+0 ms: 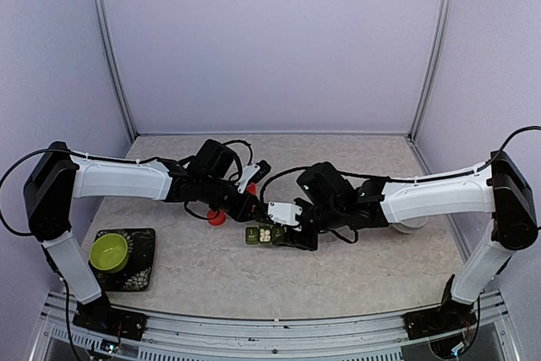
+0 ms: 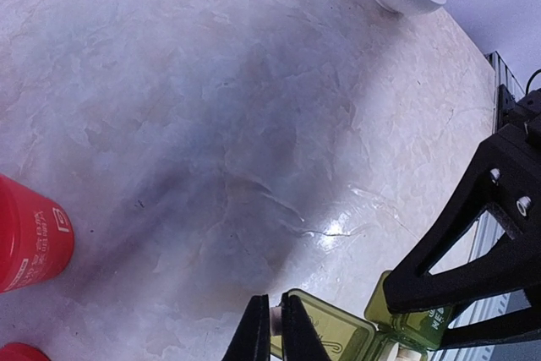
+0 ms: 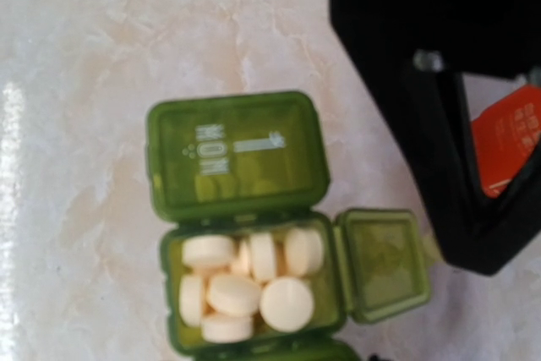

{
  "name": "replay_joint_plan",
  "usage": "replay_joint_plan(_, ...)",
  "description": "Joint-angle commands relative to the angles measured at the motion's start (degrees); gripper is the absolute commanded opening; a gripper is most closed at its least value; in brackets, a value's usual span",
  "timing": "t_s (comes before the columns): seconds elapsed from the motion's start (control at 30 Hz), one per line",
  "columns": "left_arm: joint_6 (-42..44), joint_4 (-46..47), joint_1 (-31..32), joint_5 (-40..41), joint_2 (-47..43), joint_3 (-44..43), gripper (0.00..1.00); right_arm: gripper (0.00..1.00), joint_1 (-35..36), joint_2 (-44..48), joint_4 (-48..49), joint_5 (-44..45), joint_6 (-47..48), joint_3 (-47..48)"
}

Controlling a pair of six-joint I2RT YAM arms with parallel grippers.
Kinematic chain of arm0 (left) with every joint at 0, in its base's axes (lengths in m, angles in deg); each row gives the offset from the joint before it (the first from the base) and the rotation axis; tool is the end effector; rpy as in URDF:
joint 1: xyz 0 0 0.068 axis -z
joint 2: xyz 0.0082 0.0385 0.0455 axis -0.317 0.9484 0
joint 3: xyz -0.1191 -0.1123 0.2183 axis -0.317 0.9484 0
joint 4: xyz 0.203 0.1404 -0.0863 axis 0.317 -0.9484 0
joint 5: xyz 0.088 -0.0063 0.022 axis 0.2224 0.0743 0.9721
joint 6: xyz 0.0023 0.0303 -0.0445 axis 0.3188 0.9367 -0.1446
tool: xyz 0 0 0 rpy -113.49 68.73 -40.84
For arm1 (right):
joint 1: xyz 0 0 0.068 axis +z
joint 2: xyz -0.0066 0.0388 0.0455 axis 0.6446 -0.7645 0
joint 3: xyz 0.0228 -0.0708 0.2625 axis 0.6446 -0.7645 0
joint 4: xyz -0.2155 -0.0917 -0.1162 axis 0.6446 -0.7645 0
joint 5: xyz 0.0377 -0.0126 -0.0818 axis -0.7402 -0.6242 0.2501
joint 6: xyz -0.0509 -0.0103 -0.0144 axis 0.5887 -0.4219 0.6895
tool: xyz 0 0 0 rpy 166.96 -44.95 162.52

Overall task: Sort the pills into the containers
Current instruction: Adjust the pill at the center of the board.

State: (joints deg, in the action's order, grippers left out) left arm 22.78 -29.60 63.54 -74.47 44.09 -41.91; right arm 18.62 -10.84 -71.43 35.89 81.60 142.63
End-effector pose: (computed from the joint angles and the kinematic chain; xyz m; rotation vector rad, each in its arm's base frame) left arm 0.2545 -0.2742 0.2024 0.9822 2.2702 -0.8893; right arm 0.1800 0.3070 0.2111 -1.6372 1.7258 0.4689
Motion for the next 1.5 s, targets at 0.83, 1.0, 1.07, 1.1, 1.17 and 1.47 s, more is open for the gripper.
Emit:
replay_joint_plan(0.83,-2.6,2.5,-2.1,2.4,-2.1,1.4,0.25,0.12,0.4,1.7,0.3,0.8,-0.2,1.5)
replay_joint_plan(1.0,-3.2,2.9,-2.5,4.2,-3.2,2.0,0.29,0.12,0.4,2.1,0.3,0.9,-0.2,1.4)
replay_joint_plan(1.07,-4.0,3.5,-3.0,6.4,-4.0,2.7,0.32,0.12,0.4,2.5,0.3,2.0,-0.2,1.2)
replay_joint_plan(1.1,-4.5,3.9,-3.3,7.1,-4.4,3.1,0.33,0.12,0.5,3.0,0.7,2.6,-0.2,1.0)
replay_joint_plan(1.17,-5.4,5.4,-3.9,8.3,-5.7,4.4,0.35,0.12,0.2,4.0,1.8,4.4,-0.6,0.3)
replay_joint_plan(1.47,-7.7,11.6,-4.7,12.8,-13.6,9.2,0.52,0.12,-9.7,7.9,9.4,11.4,-9.7,-8.0)
